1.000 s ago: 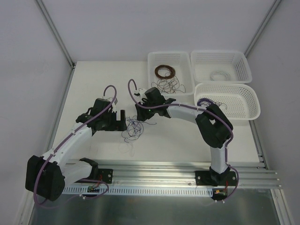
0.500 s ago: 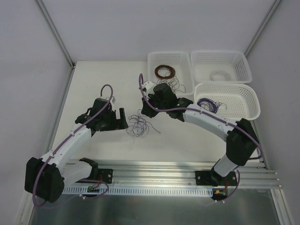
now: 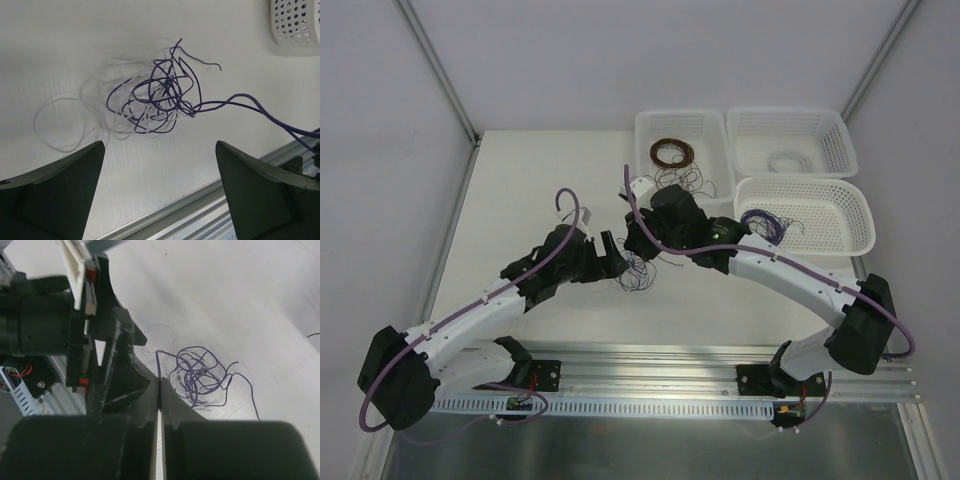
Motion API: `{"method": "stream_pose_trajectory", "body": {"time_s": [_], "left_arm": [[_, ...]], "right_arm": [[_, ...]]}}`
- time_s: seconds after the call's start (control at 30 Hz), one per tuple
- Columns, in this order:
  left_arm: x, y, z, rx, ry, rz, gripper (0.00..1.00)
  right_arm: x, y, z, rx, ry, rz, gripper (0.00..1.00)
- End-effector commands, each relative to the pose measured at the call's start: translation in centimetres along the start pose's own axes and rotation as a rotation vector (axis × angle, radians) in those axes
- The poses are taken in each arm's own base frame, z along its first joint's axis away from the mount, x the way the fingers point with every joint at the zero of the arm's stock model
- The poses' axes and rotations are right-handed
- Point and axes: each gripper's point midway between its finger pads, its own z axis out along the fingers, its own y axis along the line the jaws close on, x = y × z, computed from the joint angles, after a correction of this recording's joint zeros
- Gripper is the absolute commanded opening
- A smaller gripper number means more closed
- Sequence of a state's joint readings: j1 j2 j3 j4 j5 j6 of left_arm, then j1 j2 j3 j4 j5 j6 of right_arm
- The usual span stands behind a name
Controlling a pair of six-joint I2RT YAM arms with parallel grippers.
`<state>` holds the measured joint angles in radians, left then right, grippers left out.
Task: Untangle the cables
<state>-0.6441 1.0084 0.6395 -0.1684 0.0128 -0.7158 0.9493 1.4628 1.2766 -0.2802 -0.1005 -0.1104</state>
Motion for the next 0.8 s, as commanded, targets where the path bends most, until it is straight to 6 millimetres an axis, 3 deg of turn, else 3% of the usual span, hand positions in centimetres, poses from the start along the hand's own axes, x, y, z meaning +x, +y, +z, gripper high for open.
{"method": "stream_pose_trajectory", "body": {"time_s": [0.0, 0.13, 0.33, 0.53, 0.63, 0.77], "left_arm": [[-1.1, -2.4, 1.5, 0.043, -0.103, -0.033, 0.94], [-1.1, -2.5, 3.3, 0.010, -0.157, -0.088, 0.88], [0.0, 0.1, 6.8, -0.154, -0.159, -0.177, 0.76], [1.5, 2.0, 9.7, -0.262, -0.112, -0.184, 0.59], [2.1, 2.8, 10.0, -0.304, -0.100, -0.194, 0.52], [2.6, 3.8, 10.1, -0.349, -0.088, -0.187, 0.49]], "right_arm": [[-1.6, 0.2, -2.2, 0.039, -0.062, 0.033, 0.01], [-2.1, 1.0, -3.5, 0.033, -0.095, 0.050, 0.01], [-3.2, 1.7, -6.6, 0.050, -0.137, 0.051, 0.01], [-6.1, 2.3, -12.3, 0.051, -0.218, 0.036, 0.01], [-7.5, 1.5, -16.0, 0.110, -0.248, -0.010, 0.01], [-9.6, -1.1, -21.6, 0.268, -0.317, -0.060, 0.01]]}}
